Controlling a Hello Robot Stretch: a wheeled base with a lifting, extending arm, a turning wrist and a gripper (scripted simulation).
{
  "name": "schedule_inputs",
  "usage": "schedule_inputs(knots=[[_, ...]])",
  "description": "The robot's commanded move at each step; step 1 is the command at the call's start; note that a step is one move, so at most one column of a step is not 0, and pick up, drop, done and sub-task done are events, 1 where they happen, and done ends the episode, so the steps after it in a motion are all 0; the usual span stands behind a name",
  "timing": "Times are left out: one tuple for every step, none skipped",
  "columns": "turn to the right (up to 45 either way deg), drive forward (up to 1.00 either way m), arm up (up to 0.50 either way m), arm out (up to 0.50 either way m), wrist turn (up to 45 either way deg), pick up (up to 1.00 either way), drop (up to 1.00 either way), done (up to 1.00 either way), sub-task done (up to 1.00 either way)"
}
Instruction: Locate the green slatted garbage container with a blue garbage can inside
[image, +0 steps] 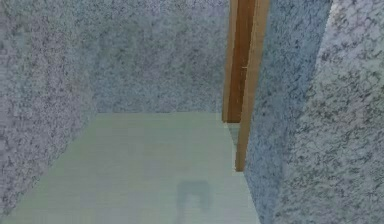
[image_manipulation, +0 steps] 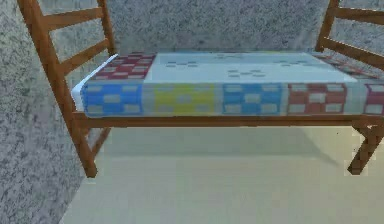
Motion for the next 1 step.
schedule_inputs(knots=[[0.0,1.0,0.0,0.0,0.0,0.0,0.0,0.0,0.0]])
